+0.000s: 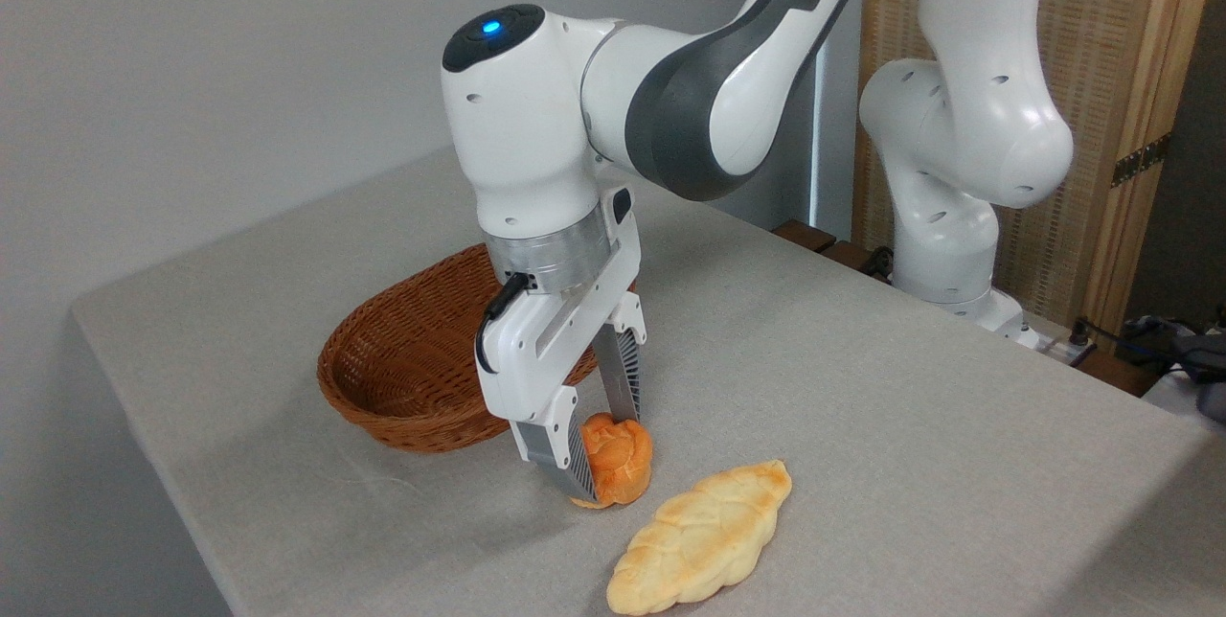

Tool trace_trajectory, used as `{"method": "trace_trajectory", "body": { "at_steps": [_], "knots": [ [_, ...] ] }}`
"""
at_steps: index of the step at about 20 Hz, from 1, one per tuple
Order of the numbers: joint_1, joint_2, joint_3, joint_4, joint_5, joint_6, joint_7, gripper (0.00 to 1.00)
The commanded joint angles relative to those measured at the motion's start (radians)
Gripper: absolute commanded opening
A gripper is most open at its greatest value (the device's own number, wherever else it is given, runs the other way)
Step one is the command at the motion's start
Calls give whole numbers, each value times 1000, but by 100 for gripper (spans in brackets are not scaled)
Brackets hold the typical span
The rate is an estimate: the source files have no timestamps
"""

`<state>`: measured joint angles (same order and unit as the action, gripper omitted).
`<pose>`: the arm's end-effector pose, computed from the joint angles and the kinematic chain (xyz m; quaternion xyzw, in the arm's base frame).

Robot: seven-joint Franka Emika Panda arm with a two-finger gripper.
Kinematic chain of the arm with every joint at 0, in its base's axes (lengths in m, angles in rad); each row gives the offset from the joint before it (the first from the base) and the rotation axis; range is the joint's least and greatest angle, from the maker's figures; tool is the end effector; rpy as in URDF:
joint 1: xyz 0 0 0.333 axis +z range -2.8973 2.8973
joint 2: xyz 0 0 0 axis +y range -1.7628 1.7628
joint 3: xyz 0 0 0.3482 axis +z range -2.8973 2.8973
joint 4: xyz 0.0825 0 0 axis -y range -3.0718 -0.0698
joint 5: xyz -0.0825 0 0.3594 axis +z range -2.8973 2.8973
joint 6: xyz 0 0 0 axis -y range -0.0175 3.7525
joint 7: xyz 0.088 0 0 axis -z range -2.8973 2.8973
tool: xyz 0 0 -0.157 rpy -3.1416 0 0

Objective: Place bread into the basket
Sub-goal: 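Close the gripper fingers around the orange bun, then lift the orange bun and carry it over the wicker basket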

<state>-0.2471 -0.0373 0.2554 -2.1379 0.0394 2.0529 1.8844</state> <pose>0.5018 0.0087 0.4120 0.5832 -0.8118 -0.0244 0.0125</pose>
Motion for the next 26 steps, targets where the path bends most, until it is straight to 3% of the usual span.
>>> {"method": "trace_trajectory", "body": {
  "at_steps": [1,3,5,14,19,23,26],
  "knots": [
    [-11,-6,5,-10,11,15,13,56],
    [-11,-6,5,-10,11,15,13,40],
    [-11,-4,5,-10,11,15,12,34],
    [-11,-6,5,-8,11,12,9,33],
    [2,-47,16,4,-3,-25,-4,34],
    [2,-55,15,27,-3,-30,-132,34],
    [0,-58,2,72,-4,-48,-299,37]
  ]
}}
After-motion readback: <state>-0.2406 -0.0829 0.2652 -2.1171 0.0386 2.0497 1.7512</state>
